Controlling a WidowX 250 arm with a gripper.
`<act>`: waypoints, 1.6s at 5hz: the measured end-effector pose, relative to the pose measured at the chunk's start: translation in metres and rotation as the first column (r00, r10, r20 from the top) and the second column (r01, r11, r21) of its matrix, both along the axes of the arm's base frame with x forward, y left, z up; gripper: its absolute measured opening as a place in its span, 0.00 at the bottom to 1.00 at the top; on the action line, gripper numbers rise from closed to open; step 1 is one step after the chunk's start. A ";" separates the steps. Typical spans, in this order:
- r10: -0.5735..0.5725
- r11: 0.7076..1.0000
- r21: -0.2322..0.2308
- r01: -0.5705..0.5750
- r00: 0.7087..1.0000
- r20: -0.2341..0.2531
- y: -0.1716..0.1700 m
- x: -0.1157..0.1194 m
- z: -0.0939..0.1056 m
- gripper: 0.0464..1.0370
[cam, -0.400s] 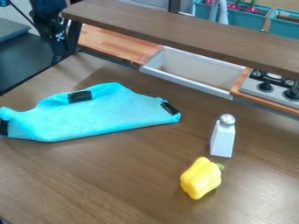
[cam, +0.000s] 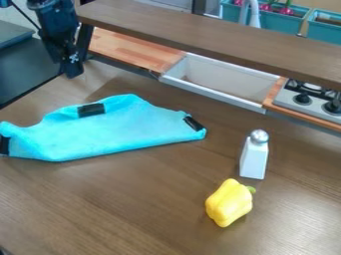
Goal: Unfold the cloth from top left to the bottom right
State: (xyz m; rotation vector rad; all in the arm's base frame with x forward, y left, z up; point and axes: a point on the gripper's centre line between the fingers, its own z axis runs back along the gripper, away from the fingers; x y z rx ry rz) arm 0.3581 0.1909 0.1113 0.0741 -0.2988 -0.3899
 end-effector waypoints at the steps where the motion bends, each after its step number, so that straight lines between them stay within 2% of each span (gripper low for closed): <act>1: 0.006 1.000 -0.010 -0.006 1.000 0.013 -0.003 0.002 -0.022 0.96; 2: -0.017 1.000 0.007 0.017 0.998 0.054 -0.005 0.003 -0.038 0.96; 4: -0.091 0.995 0.058 0.085 0.990 0.109 -0.030 0.021 -0.076 0.96; 6: -0.118 0.978 0.192 0.087 0.980 0.159 -0.045 0.045 -0.100 0.96; 7: -0.108 0.975 0.212 0.070 0.979 0.174 -0.044 0.049 -0.098 0.96; 8: -0.094 0.978 0.202 0.056 0.979 0.181 -0.040 0.054 -0.089 0.96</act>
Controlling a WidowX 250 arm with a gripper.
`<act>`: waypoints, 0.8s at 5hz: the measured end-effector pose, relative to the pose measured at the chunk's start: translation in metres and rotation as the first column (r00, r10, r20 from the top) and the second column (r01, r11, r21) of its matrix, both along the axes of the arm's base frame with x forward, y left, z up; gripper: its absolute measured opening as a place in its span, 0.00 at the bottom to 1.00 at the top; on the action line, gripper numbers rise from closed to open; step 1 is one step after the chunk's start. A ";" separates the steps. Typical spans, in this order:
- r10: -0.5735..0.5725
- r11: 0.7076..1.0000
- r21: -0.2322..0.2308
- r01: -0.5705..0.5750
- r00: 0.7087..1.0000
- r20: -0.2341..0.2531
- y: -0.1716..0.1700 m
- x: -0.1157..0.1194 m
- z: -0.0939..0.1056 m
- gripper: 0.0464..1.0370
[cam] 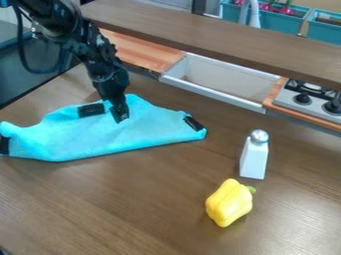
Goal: Unfold the cloth from top left to the bottom right
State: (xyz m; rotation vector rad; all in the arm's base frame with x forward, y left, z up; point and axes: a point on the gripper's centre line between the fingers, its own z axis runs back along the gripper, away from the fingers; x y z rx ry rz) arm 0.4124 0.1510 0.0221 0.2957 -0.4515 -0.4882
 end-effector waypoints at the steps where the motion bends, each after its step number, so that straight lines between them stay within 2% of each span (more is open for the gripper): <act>1: 0.032 0.999 -0.006 -0.032 0.999 -0.021 0.017 0.003 0.000 0.96; 2: 0.034 0.999 0.015 -0.033 0.998 -0.060 0.028 0.010 -0.004 0.96; 4: 0.001 0.998 0.062 0.004 0.997 -0.082 0.049 0.000 -0.004 0.96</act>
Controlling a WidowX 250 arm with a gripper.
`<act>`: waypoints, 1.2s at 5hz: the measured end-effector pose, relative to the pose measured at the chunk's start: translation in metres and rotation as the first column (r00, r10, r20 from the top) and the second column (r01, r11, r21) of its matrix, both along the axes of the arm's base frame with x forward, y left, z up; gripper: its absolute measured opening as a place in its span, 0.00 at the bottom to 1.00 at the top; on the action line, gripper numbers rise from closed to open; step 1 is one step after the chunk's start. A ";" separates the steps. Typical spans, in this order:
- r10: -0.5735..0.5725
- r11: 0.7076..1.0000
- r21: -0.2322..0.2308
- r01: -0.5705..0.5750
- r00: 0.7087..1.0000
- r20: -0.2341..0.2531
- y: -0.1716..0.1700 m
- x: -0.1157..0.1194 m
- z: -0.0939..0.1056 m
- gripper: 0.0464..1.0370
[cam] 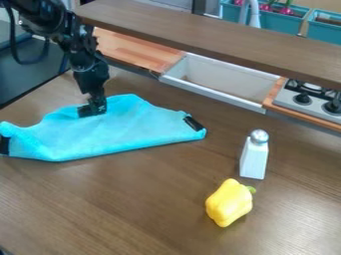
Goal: Unfold the cloth from top left to the bottom right
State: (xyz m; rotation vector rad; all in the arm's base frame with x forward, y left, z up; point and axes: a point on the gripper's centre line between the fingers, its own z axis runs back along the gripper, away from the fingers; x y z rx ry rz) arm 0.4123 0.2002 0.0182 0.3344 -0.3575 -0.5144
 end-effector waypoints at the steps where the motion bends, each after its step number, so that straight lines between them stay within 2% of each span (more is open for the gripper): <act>1: -0.010 1.000 0.022 0.010 1.000 -0.026 0.007 -0.004 0.001 0.96; 2: -0.006 1.000 0.029 0.008 0.998 -0.061 0.012 -0.004 -0.007 0.91; 3: -0.006 1.000 0.016 0.008 0.994 -0.111 0.016 0.001 -0.008 0.63; 4: -0.022 0.999 -0.037 0.016 0.984 -0.176 0.018 0.007 -0.010 0.33; 5: -0.027 0.998 -0.069 0.013 0.978 -0.207 0.025 0.009 -0.006 0.11; 6: -0.039 0.996 -0.087 0.019 0.971 -0.237 0.027 0.011 -0.004 0.04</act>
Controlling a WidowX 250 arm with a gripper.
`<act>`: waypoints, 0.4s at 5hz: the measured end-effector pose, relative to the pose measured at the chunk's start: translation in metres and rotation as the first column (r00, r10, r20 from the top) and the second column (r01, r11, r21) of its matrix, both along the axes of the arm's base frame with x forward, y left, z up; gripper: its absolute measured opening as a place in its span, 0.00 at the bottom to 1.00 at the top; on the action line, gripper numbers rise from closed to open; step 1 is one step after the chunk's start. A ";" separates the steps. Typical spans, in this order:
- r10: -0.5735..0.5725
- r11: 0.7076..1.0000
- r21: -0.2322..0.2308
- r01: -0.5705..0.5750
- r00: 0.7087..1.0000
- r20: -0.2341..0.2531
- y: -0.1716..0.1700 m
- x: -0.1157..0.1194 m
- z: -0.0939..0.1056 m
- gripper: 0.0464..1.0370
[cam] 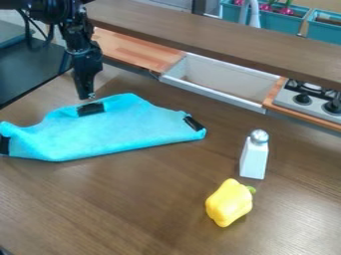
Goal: Unfold the cloth from top left to the bottom right
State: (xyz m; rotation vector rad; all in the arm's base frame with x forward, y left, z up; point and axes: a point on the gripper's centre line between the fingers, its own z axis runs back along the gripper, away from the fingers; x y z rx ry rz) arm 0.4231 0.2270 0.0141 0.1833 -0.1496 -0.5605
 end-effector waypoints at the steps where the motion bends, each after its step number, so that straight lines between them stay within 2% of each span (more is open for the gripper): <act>1: -0.020 1.000 0.001 0.020 1.000 -0.001 0.001 0.002 0.006 0.20; 2: -0.047 0.999 -0.023 0.046 0.999 -0.016 -0.003 0.000 0.004 0.48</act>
